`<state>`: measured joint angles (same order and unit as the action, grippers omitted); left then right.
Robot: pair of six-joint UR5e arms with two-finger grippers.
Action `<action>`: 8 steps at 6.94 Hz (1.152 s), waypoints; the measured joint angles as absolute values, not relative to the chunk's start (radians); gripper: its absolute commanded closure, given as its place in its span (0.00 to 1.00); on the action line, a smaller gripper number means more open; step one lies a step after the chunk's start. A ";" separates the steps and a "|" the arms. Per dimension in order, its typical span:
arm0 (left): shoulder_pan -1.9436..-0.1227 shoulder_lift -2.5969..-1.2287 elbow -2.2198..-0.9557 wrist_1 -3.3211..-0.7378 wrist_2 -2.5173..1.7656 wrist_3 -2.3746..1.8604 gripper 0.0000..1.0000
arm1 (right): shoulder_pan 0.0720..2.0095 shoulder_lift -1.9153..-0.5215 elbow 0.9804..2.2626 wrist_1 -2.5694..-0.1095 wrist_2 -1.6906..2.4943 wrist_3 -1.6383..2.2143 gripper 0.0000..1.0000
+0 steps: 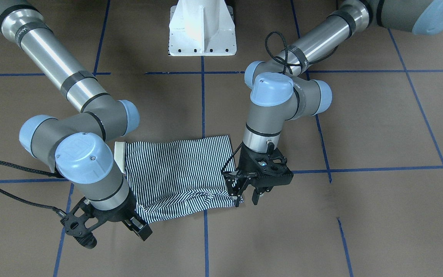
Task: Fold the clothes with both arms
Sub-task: 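Release the shirt and raise both grippers away from it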
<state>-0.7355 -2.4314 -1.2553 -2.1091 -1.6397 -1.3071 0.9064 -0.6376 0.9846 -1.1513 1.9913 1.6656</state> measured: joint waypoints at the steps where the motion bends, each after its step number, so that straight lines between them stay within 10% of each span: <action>1: -0.724 -2.418 -1.291 -2.105 -1.675 -1.353 1.00 | 0.912 -0.670 1.031 -1.151 2.003 1.660 0.00; 8: -0.605 -2.522 -1.044 -2.180 -1.720 -1.255 1.00 | 0.928 -0.844 1.233 -1.147 2.042 1.651 0.00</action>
